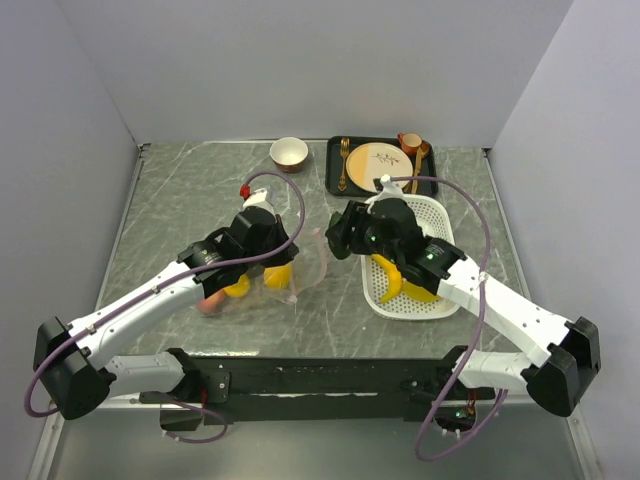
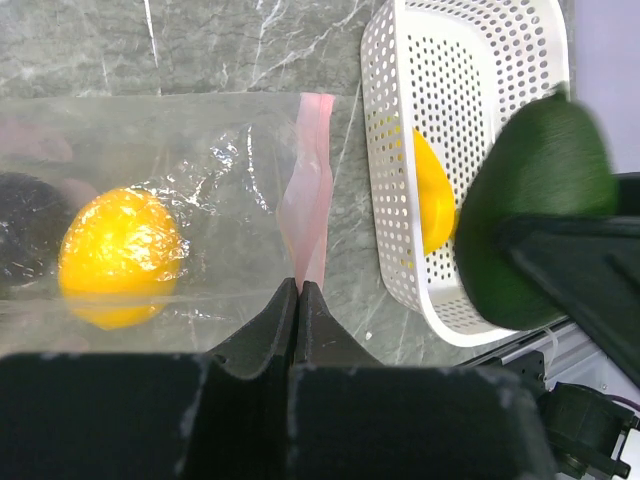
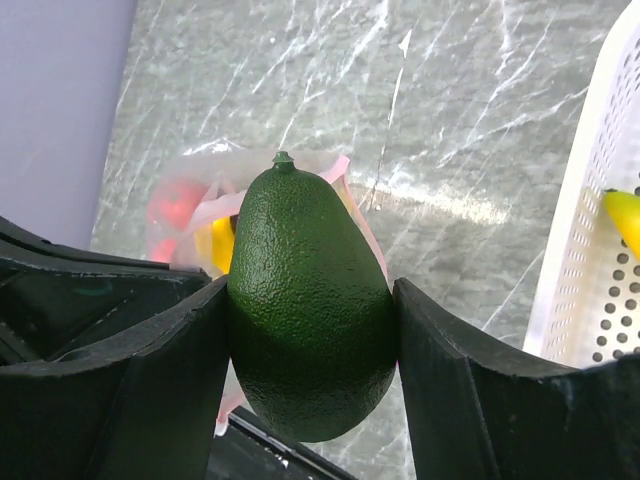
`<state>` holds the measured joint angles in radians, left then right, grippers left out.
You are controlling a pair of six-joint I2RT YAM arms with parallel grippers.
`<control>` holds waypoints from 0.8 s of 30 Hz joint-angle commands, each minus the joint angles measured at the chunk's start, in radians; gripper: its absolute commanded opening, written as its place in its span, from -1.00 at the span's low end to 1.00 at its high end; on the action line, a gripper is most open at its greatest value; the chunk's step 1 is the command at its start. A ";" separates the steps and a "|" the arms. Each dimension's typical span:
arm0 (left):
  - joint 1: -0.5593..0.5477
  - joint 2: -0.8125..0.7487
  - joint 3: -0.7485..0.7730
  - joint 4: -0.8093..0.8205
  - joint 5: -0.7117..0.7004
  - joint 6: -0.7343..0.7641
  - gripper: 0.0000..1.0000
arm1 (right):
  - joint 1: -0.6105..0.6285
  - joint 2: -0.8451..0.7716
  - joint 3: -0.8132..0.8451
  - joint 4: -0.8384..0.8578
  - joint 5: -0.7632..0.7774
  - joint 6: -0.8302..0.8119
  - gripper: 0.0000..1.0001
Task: Place the food in the zip-top bag and seal the zipper
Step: Place the fake fruit in the zipper food storage bag.
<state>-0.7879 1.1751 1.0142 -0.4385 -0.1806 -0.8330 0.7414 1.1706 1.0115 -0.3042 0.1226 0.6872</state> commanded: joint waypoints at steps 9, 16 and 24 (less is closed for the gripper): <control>-0.004 -0.025 0.029 0.015 0.001 -0.008 -0.98 | 0.047 0.139 -0.070 0.154 -0.170 0.074 0.08; -0.004 -0.034 0.041 -0.012 -0.017 -0.011 -0.98 | 0.049 0.256 0.001 0.185 -0.195 0.054 0.08; -0.004 -0.032 0.033 0.023 0.009 -0.038 -0.98 | 0.050 0.333 0.058 0.209 -0.235 0.040 0.17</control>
<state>-0.7883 1.1553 1.0157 -0.4526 -0.1802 -0.8528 0.7879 1.4811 1.0122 -0.1551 -0.0849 0.7395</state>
